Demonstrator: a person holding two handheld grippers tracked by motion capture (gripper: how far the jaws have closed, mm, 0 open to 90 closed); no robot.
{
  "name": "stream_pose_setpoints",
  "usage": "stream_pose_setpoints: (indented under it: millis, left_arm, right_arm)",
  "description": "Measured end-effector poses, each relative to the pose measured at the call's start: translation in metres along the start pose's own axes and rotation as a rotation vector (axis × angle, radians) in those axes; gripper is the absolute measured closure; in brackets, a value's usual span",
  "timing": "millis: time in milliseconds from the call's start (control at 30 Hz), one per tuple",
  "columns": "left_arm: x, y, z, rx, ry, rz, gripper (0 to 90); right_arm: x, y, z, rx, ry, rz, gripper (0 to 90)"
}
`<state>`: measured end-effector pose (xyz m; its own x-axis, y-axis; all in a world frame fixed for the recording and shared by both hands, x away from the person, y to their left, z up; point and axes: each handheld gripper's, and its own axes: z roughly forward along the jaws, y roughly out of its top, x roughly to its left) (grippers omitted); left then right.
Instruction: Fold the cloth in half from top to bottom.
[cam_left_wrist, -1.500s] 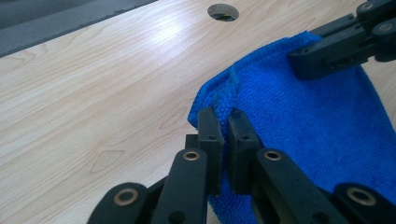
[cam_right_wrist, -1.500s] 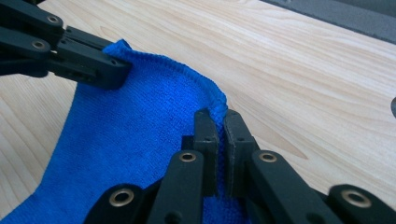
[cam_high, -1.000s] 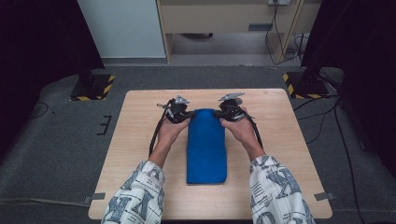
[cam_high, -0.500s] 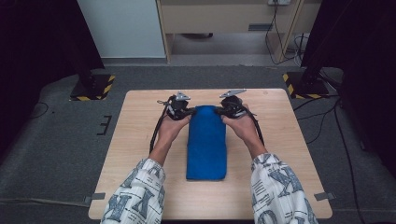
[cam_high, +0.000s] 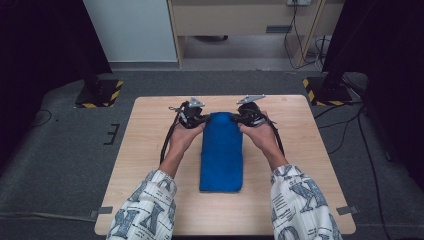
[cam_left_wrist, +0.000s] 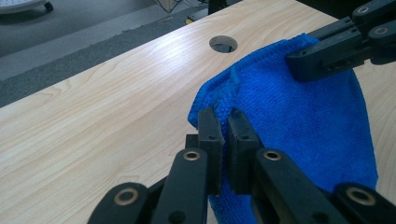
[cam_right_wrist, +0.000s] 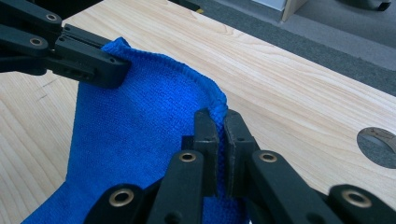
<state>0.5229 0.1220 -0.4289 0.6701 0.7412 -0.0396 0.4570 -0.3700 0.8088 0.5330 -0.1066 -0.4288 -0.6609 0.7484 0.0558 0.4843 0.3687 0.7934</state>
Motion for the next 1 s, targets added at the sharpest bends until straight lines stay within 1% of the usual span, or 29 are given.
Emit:
stream_pose_setpoints:
  millis: [133, 233, 533, 667, 733, 900, 1000]
  left_arm:
    - [-0.003, -0.002, -0.003, 0.006, -0.001, 0.015, 86.0]
    - [-0.004, -0.006, -0.005, 0.007, -0.007, 0.012, 86.1]
    - [-0.010, -0.015, -0.013, 0.000, -0.020, 0.025, 86.0]
    - [-0.015, -0.017, -0.015, 0.000, -0.028, 0.046, 86.0]
    - [-0.017, -0.019, -0.017, 0.000, -0.035, 0.049, 86.0]
    - [-0.022, -0.024, -0.020, 0.005, -0.050, 0.067, 86.0]
    - [-0.025, -0.027, -0.024, 0.005, -0.058, 0.076, 86.0]
  right_arm:
    - [0.003, -0.002, -0.003, -0.002, 0.001, -0.012, 86.3]
    - [0.006, -0.004, -0.005, -0.005, 0.007, -0.015, 86.4]
    - [0.015, -0.014, -0.012, -0.018, 0.025, -0.036, 86.3]
    - [0.017, -0.020, -0.015, -0.021, 0.032, -0.036, 86.2]
    - [0.019, -0.022, -0.016, -0.019, 0.033, -0.044, 86.3]
    - [0.023, -0.029, -0.022, -0.019, 0.044, -0.043, 86.2]
    - [0.028, -0.035, -0.024, -0.011, 0.046, -0.057, 86.2]
